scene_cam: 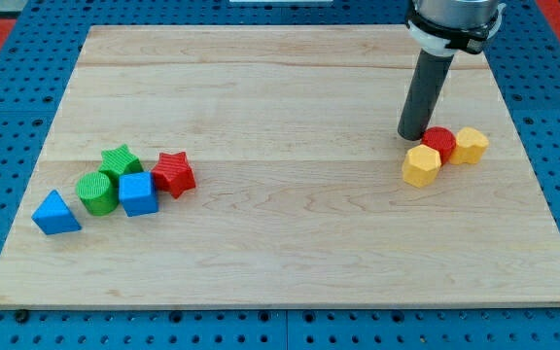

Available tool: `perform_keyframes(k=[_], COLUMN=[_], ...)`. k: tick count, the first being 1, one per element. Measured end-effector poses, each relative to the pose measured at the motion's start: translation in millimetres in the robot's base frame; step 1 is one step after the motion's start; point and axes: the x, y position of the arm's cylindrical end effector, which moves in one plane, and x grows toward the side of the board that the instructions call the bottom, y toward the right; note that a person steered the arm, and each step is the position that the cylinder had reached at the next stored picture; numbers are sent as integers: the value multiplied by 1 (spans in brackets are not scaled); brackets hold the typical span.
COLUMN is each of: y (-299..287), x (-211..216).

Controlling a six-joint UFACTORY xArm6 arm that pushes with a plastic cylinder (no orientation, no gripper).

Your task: Push the yellow heart into yellow pentagon

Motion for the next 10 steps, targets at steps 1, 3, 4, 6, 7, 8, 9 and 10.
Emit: perform_keyframes(k=[1, 3, 4, 6, 7, 8, 9, 10], y=[-9, -12, -4, 71, 97, 95, 92, 35], x=[-20, -75, -87, -70, -34, 3, 43, 46])
